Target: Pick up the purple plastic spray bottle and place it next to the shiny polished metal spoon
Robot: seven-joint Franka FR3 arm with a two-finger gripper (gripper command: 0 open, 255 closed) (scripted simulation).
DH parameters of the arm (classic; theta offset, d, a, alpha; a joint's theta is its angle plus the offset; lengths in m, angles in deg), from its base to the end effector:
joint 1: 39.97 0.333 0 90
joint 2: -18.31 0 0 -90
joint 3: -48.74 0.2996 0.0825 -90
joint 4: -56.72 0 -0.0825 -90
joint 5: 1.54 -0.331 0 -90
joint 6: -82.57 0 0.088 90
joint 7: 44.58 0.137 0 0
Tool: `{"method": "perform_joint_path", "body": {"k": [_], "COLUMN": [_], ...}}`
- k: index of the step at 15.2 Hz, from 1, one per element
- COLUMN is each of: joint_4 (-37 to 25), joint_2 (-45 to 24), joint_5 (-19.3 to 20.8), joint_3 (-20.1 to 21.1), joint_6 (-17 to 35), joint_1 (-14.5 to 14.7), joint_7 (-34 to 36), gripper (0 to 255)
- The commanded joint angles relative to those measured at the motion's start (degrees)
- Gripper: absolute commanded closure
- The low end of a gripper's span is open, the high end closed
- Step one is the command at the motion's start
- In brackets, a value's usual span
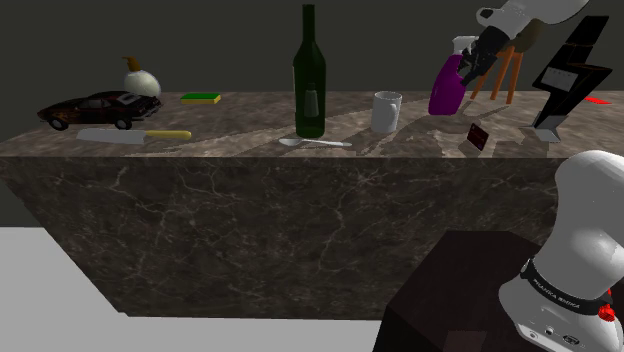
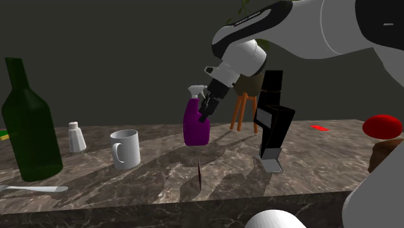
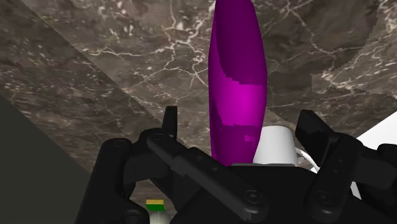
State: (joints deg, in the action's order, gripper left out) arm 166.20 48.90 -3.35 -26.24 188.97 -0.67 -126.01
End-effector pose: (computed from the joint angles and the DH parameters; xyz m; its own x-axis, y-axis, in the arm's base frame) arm 0.3464 -0.3426 0.5090 0.5895 0.6143 0.5246 0.7203 -0.6936 0.0028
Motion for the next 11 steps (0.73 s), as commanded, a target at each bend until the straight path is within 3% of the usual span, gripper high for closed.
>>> {"method": "perform_joint_path", "body": {"k": [1, 11], "joint_4": [0.0, -0.69], "joint_2": [0.0, -0.07], "joint_5": [0.0, -0.08], "joint_3": [0.0, 0.22], "joint_6": [0.0, -0.66], "joint_1": [0.0, 0.01], "joint_7": [0.0, 0.22], "gripper": [255, 255]}}
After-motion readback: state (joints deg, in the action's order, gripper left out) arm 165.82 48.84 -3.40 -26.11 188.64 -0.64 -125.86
